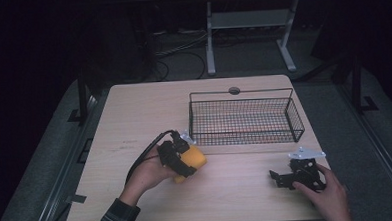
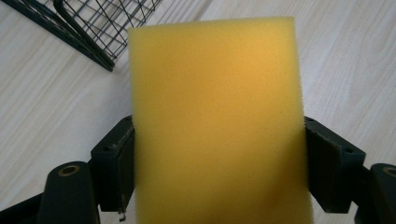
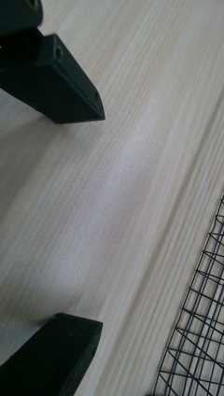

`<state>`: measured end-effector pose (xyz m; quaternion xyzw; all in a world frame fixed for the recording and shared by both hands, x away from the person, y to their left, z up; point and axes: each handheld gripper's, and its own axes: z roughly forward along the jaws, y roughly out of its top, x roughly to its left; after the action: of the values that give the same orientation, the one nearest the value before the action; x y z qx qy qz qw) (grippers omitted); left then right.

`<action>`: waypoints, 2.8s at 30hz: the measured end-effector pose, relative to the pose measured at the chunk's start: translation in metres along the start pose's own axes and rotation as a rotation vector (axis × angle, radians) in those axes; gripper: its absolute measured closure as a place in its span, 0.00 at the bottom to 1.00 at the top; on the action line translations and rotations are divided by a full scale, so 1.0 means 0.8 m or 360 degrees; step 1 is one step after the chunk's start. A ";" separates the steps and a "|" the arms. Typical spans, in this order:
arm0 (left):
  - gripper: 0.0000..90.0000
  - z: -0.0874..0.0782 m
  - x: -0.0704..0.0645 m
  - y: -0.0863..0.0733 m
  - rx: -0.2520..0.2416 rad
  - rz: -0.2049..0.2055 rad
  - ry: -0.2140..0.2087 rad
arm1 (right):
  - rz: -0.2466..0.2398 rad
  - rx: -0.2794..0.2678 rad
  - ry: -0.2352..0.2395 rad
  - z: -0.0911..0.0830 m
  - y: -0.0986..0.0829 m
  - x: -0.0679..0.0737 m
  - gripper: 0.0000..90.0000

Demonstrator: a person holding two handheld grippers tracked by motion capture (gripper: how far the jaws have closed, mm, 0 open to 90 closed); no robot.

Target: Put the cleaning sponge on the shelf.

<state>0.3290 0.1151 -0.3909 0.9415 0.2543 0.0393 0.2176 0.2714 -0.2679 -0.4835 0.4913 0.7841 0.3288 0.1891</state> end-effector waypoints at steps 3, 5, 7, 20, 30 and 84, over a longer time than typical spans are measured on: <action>0.25 -0.004 0.001 0.005 -0.0002 0.0012 0.0001 | 0.0002 0.0000 0.0004 0.000 0.000 0.000 0.01; 0.25 -0.009 0.002 0.011 -0.0005 0.0021 0.0000 | 0.0010 0.0002 0.0003 0.000 0.000 0.000 0.01; 0.25 -0.011 0.002 0.013 -0.0007 0.0027 0.0003 | 0.0009 0.0001 0.0003 0.000 0.000 0.000 0.01; 0.25 -0.031 0.008 0.046 -0.0027 0.0085 -0.0002 | 0.0008 0.0000 0.0002 0.000 0.001 0.000 0.01; 0.25 -0.039 0.017 0.071 -0.0034 0.0122 -0.0004 | 0.0008 0.0001 0.0003 0.000 0.001 0.000 0.01; 0.26 0.017 0.102 0.163 -0.0094 0.0216 0.0035 | 0.0005 0.0002 -0.0001 0.000 0.001 0.000 0.01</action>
<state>0.4627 0.0493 -0.3503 0.9493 0.1910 0.0717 0.2392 0.2719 -0.2676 -0.4834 0.4927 0.7834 0.3284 0.1885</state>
